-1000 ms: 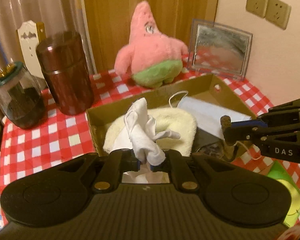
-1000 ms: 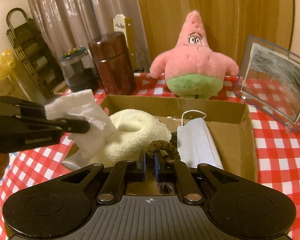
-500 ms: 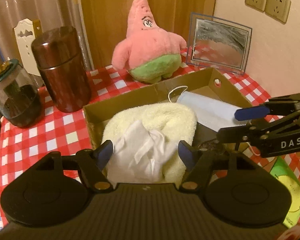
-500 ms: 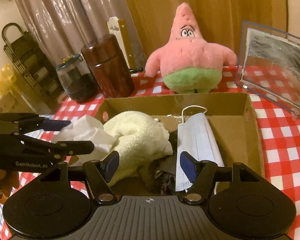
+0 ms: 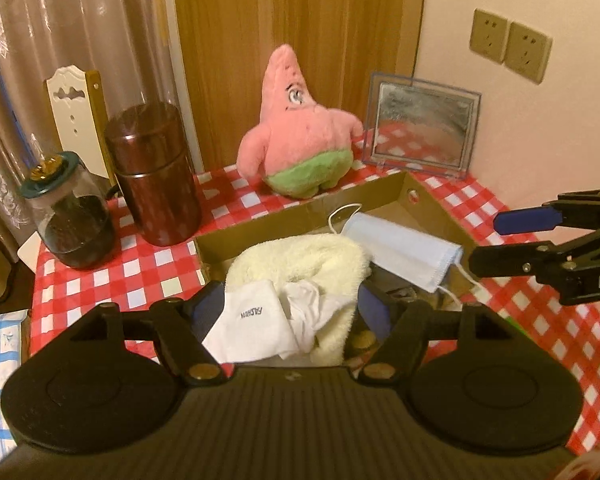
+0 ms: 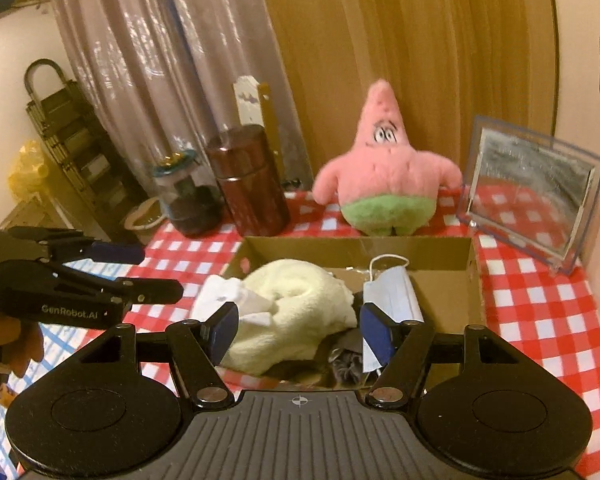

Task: Organize soft objects
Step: 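Open both tools to drop the white cloth and scrunchie into the box, then move both tools back toward the light-green cloth and black headband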

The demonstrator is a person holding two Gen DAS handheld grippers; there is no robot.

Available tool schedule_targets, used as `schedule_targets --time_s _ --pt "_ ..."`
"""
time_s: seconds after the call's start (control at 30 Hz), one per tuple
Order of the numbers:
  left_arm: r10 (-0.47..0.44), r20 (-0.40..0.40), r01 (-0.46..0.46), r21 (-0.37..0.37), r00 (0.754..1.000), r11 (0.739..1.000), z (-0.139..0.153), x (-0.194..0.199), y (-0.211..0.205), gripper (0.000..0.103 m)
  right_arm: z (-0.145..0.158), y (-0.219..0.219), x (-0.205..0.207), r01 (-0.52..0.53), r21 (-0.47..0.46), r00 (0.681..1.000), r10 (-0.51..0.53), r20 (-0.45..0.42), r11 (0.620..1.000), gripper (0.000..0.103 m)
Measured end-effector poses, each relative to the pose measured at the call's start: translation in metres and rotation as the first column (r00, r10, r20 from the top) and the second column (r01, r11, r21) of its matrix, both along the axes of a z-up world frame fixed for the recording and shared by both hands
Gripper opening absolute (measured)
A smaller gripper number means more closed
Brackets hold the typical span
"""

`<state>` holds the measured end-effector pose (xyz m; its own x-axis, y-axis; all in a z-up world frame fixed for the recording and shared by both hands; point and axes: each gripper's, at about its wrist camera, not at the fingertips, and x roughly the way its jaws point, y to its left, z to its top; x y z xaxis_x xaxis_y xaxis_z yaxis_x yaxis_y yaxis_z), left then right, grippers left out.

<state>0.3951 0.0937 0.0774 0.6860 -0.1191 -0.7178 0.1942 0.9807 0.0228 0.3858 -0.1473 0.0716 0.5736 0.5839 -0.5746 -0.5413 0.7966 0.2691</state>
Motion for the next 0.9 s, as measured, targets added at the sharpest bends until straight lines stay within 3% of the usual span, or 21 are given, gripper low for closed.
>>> schedule_targets --time_s 0.2,0.43,0.67,0.9 --pt "-0.004 0.043 0.004 -0.015 0.999 1.0 0.028 -0.041 0.0 0.071 0.023 -0.014 -0.053 0.006 0.017 0.998 -0.007 0.057 1.0 0.067" --pt "0.003 0.086 0.002 -0.057 0.996 0.998 0.045 -0.101 -0.004 0.071 0.027 -0.028 -0.123 0.018 0.014 0.994 -0.02 0.106 1.0 0.067" --pt "0.026 0.131 -0.018 -0.064 0.991 0.998 0.044 -0.165 -0.01 0.071 0.002 -0.039 -0.189 0.06 -0.005 0.99 -0.058 0.127 0.998 0.067" --pt "0.043 0.153 -0.033 -0.067 0.987 0.997 0.022 -0.225 -0.022 0.075 -0.028 -0.045 -0.231 0.113 -0.002 0.988 -0.112 0.107 0.994 0.067"
